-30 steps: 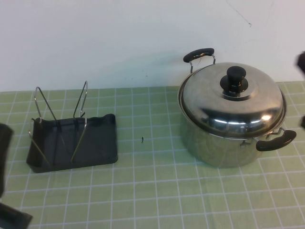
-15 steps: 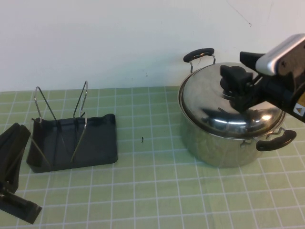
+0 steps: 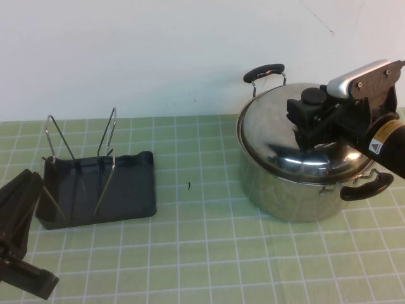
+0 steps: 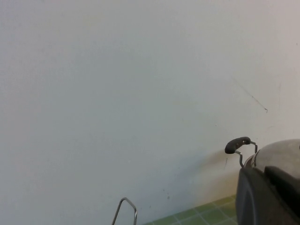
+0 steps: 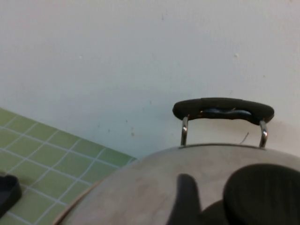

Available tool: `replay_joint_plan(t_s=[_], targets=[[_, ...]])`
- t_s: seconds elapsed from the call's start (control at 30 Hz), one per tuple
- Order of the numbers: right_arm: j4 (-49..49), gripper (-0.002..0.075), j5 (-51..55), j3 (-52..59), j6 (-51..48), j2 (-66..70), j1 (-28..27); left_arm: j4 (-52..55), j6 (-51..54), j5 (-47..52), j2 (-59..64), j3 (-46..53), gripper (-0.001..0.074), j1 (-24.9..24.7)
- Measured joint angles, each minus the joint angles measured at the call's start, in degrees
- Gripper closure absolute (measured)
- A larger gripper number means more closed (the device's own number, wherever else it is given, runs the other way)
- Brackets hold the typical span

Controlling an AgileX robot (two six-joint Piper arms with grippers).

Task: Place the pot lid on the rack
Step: Open the pot, then hand over the pot lid

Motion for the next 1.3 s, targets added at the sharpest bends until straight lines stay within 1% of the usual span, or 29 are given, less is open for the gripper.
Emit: replay_joint_plan(t_s=[0.07, 0.1, 0.13, 0.2, 0.27, 0.4, 0.47, 0.5, 0.57, 0.6, 0.67, 0.73, 0.77, 0.8, 0.83, 0.93, 1.03, 1.17, 1.3], targets=[[0.0, 0.0295, 0.0, 0.0, -0.1, 0.1, 0.0, 0.1, -0.2, 0.0, 0.0, 0.0, 0.0737, 0.0], [0.0, 0.0367, -0.4, 0.0, -0.1, 0.1, 0.0, 0.1, -0.8, 0.0, 0.0, 0.0, 0.0737, 0.0], [0.0, 0.0381, -0.6, 0.0, -0.2, 0.1, 0.0, 0.1, -1.4, 0.0, 0.0, 0.0, 0.0737, 0.0], [0.0, 0.0379, -0.6, 0.0, -0.2, 0.1, 0.0, 0.1, -4.0, 0.0, 0.0, 0.0, 0.0737, 0.0], [-0.6, 0.0379, -0.6, 0.0, -0.2, 0.1, 0.0, 0.0, -9.6, 0.0, 0.0, 0.0, 0.0737, 0.0], [-2.7, 0.0379, -1.3, 0.0, -0.2, -0.2, 0.0, -0.2, -26.4, -0.7, 0.0, 0.0, 0.0736, 0.0], [-3.8, 0.0379, -1.3, 0.0, -0.2, -1.3, 0.0, 0.4, -35.2, -2.6, 0.0, 0.0, 0.0716, 0.0], [-4.1, 0.0379, -1.2, 0.0, -0.2, -2.0, 0.0, 0.8, -39.7, -3.9, 0.0, 0.0, 0.0694, 0.0], [-4.5, 0.0379, -1.3, 0.0, -0.2, -4.7, 0.1, 1.6, -48.4, -6.6, 0.0, 0.0, 0.0625, 0.0], [-4.7, 0.0379, -1.4, 0.0, -0.2, -6.1, 0.1, 2.4, -53.2, -8.2, 0.0, 0.0, 0.0554, 0.0], [-5.8, 0.0379, -2.0, 0.0, 0.2, -9.9, 0.1, 3.2, -63.1, -9.9, 0.0, 0.0, 0.0437, 0.0], [-9.4, 0.0379, -4.2, 0.0, 2.1, -13.7, 0.1, 4.6, -74.4, -10.9, 0.0, 0.0, 0.0283, 0.0], [-12.2, 0.0379, -6.1, 0.0, 4.3, -15.3, 0.1, 5.6, -78.0, -11.2, 0.0, 0.0, 0.0218, 0.0], [-14.4, 0.0379, -7.6, -0.1, 6.5, -16.5, 0.4, 6.7, -81.5, -11.3, 0.0, 0.0, 0.0166, 0.0], [-17.3, 0.0379, -9.6, -0.3, 9.7, -17.8, 1.0, 7.7, -83.9, -11.4, 0.0, 0.0, 0.0129, 0.0], [-24.1, 0.0379, -13.9, -1.3, 18.7, -20.2, 5.0, 9.1, -87.1, -12.1, 0.0, 0.0, 0.0082, 0.0], [-27.5, 0.0379, -15.3, -1.8, 23.5, -20.7, 11.3, 9.2, -88.2, -13.3, 0.0, 0.0, 0.0067, 0.0], [-27.7, 0.0379, -13.7, -1.8, 23.8, -20.5, 20.3, 9.3, -88.4, -14.7, 0.0, 0.0, 0.0064, 0.0], [-25.6, 0.0379, -10.8, -1.8, 21.3, -20.5, 26.9, 9.5, -88.4, -15.4, 0.0, 0.0, 0.0062, 0.0]])
